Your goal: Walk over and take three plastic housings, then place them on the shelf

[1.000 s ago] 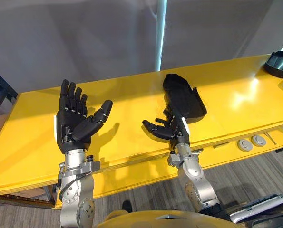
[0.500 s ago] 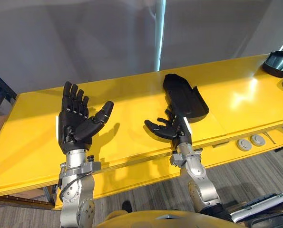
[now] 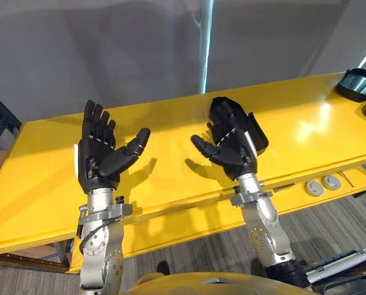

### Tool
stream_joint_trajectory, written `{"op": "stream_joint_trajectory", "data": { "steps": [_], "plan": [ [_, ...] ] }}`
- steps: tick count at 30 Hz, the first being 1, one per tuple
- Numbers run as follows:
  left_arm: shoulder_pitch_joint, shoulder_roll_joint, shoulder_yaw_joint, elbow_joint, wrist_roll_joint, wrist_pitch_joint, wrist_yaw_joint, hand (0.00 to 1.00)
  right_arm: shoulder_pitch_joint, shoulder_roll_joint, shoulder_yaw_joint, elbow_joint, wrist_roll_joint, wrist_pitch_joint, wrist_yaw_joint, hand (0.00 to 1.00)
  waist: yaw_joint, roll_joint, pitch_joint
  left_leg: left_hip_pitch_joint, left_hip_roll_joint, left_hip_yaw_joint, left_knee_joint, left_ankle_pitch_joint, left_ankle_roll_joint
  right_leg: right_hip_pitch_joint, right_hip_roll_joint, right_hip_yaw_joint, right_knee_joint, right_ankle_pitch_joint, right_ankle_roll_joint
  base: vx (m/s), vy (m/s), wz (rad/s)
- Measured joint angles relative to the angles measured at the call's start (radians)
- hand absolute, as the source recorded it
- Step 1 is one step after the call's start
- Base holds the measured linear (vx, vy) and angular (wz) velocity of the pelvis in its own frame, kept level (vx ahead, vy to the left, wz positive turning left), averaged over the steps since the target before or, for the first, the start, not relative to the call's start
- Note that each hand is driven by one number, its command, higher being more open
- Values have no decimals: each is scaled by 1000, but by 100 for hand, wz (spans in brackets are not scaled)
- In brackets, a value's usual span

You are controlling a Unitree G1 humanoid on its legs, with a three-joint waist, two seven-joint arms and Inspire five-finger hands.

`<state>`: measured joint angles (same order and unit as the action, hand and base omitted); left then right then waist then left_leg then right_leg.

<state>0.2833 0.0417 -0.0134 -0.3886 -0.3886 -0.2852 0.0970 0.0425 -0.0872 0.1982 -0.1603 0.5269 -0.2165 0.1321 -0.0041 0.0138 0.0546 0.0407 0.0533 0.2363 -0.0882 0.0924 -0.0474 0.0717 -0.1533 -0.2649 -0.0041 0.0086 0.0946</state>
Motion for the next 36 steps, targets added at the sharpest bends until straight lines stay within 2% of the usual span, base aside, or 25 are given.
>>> {"op": "stream_joint_trajectory", "data": {
  "steps": [4,9,13,15,17,19,20,21,22,23,24,26,28,30,33,36],
  "plan": [
    [-45,15,-92,0,-18,-6,-26,100,30,15,-77,-99,-51,-54,-64,100,-10,-5,0,2,2,32,0,-2,3,-20,0,30,5,1,1,-6,14,-25],
    [-78,23,-249,0,-47,-8,-44,100,188,56,-241,-133,-91,-58,-199,100,-73,-8,2,6,5,119,2,-15,6,-60,6,123,5,24,10,25,21,-46],
    [-118,55,-299,10,-47,-36,-30,100,317,68,-324,-142,-90,-59,-256,100,-133,-7,17,24,14,199,3,-36,-3,-90,20,208,1,40,10,28,14,-66],
    [-166,55,-311,37,-47,-49,-8,100,377,77,-372,-171,-84,-89,-262,100,-165,2,29,33,16,239,3,-57,-13,-105,27,249,2,39,10,-9,9,-67],
    [-195,55,-328,46,-45,-61,21,100,422,89,-410,-209,-52,-131,-251,100,-197,14,39,33,19,264,4,-69,-11,-121,33,279,2,39,10,-4,5,-44],
    [-208,56,-339,46,-45,-59,34,100,435,94,-424,-220,27,-156,-213,100,-208,17,45,18,26,261,47,-91,-13,-126,36,290,3,38,8,31,-10,-20],
    [-211,57,-339,47,-46,-56,38,100,434,94,-423,-226,81,-162,-182,100,-206,17,54,-19,31,204,150,-135,-5,-127,39,308,5,38,5,38,-33,-47],
    [-206,53,-328,45,-45,-43,52,100,423,91,-411,-235,85,-162,-157,100,-181,26,73,-61,46,60,271,-194,-3,-127,53,346,13,38,3,15,-34,-68],
    [-196,53,-316,45,-46,-37,62,100,409,84,-394,-236,84,-162,-142,100,-164,32,83,-80,49,-15,329,-225,-4,-129,61,370,19,37,1,-23,0,-129],
    [-154,51,-285,42,-46,-32,82,100,370,54,-342,-236,83,-159,-124,100,-128,49,103,-99,47,-153,412,-288,-13,-138,85,429,29,31,-6,-46,96,-167],
    [-89,50,-252,37,-46,-32,91,100,329,18,-283,-235,76,-140,-111,100,-102,85,107,-99,50,-239,454,-337,-29,-158,114,488,49,29,-5,-43,130,-165],
    [-24,47,-219,37,-47,-32,83,100,292,-14,-219,-235,70,-114,-111,100,-93,108,114,-104,46,-271,472,-377,-31,-189,127,515,81,20,4,-10,146,-70],
    [-20,54,-207,37,-46,-36,65,100,287,-14,-198,-218,81,-88,-113,100,-68,85,129,-107,27,-270,464,-380,-31,-228,115,517,138,6,15,-21,99,0],
    [-22,78,-205,37,-44,-44,54,100,280,-10,-181,-164,154,-72,-110,100,-46,33,157,-107,11,-278,471,-380,-30,-243,105,508,186,-7,16,-65,60,10],
    [-22,100,-213,36,-21,-43,54,100,298,17,-165,-156,195,-72,-110,100,-53,25,163,-103,-1,-260,496,-394,-11,-259,100,517,226,-4,19,-52,75,-20],
    [-18,103,-221,27,-21,-42,40,100,318,21,-158,-159,228,-73,-87,100,-58,19,166,-97,-5,-218,521,-415,5,-263,97,528,220,15,43,-87,93,-56]
  ]
}}
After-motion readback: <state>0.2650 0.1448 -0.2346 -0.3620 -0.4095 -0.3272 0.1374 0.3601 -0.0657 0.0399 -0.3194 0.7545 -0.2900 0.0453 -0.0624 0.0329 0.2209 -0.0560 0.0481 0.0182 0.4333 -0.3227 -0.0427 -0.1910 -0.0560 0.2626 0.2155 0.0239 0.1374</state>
